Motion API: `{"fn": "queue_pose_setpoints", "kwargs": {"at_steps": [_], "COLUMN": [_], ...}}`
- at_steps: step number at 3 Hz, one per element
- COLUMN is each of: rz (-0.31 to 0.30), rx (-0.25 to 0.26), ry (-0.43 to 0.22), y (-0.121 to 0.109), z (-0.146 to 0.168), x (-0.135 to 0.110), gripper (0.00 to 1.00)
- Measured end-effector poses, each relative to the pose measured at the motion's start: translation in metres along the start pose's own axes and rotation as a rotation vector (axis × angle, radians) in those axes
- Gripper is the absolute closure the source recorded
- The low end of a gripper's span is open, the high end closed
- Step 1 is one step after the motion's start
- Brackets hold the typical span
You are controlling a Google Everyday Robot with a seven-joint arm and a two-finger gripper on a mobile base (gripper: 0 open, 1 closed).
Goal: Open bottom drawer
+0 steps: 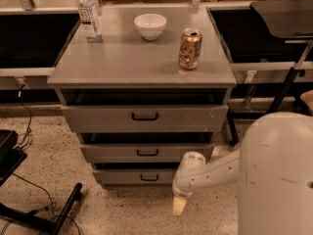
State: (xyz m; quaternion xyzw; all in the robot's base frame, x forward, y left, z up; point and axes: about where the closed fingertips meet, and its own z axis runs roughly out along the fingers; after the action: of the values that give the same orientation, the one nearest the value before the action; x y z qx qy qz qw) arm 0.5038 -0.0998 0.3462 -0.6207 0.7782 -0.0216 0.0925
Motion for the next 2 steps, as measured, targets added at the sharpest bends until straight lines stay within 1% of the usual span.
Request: {"fn": "queue_pose_setpoints", "kwargs": {"at_steps": [1,2], "rz": [-0.036,-0.1], "rx": [0.004,0.054], "ry": [-0.014,-0.012], "y": [0.001,-0.015], "z": [0.053,0.092], "x": [-0.006,-0.014], "gripper": [0.0,0.0]}}
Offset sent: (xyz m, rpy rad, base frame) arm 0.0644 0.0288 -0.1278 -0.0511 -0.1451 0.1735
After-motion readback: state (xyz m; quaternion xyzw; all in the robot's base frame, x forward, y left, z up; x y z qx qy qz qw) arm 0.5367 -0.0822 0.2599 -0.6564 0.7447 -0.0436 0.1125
